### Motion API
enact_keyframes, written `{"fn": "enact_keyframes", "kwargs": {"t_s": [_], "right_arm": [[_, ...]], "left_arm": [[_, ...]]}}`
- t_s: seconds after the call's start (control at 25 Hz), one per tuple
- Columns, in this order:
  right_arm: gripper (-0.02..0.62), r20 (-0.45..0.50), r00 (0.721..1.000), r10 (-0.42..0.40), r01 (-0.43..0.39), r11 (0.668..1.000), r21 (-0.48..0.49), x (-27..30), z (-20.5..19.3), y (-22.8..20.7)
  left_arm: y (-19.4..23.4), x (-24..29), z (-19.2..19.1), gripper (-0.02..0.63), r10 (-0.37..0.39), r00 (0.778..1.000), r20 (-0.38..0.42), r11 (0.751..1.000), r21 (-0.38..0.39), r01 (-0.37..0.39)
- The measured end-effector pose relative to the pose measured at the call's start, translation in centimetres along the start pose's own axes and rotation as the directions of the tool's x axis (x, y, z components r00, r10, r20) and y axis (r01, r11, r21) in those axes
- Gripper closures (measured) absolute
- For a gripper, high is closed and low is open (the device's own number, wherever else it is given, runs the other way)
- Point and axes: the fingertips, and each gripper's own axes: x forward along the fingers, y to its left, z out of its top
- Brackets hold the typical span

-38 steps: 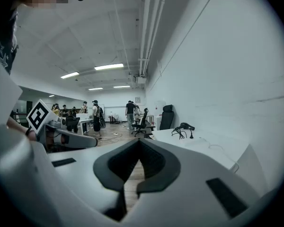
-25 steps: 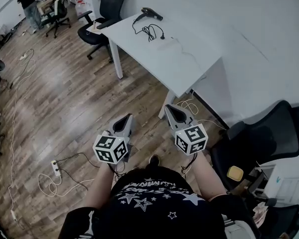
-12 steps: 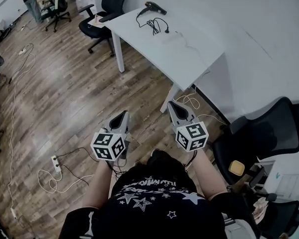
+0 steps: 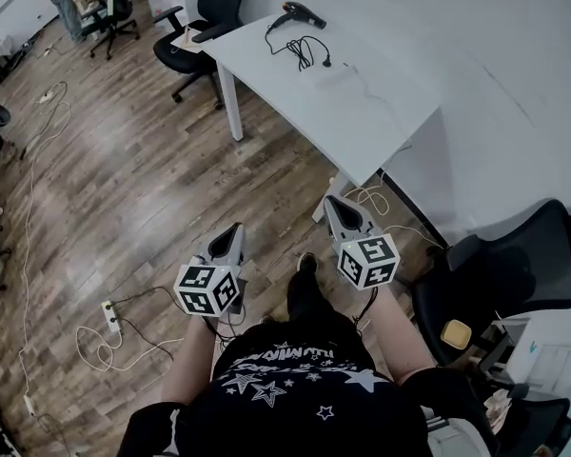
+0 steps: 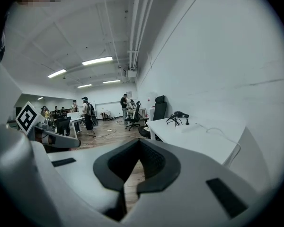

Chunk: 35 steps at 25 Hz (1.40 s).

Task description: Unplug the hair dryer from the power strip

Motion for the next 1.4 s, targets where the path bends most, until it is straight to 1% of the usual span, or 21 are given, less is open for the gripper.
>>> {"fn": "enact_keyframes", "kwargs": {"t_s": [0.2,0.36,0.56,0.72,0.84,1.12,1.4], "right_arm": [[0.586,0.013,0.999,0.043,-0.043,0.999,0.021,5.1,1.3,-3.2],[0.586,0.013,0.998,0.060,-0.060,0.997,0.039,9.1,3.0,-7.4],[0.586,0.019,0.999,0.041,-0.041,0.998,0.055,11.8,5.0,-13.2],[0.586,0.001,1.000,0.015,-0.015,0.996,0.083,13.3,4.8,-17.9],[0.586,-0.006,1.000,0.009,-0.008,0.995,0.100,14.2,4.6,-20.4],[0.586,0.002,1.000,0.019,-0.019,0.993,0.113,15.0,5.0,-23.9],[0.586,-0.007,1.000,0.018,-0.017,0.992,0.122,14.8,4.8,-25.1]], "left_arm": [[1.4,4.1,2.5,0.598,0.035,0.999,0.014,0.999,0.015,-0.036],[2.1,8.6,5.2,0.598,0.060,0.998,0.034,0.998,0.014,-0.060],[1.6,14.2,7.1,0.598,0.060,0.998,0.030,0.998,0.007,-0.060],[0.5,18.7,7.6,0.598,0.046,0.999,0.008,0.999,0.005,-0.046],[-0.2,21.3,7.9,0.599,0.039,0.999,-0.012,0.999,0.021,-0.039],[-1.6,25.4,9.5,0.598,0.039,0.999,-0.004,0.999,0.036,-0.039],[-3.0,27.0,9.6,0.598,0.018,1.000,-0.021,0.999,0.038,-0.017]]}}
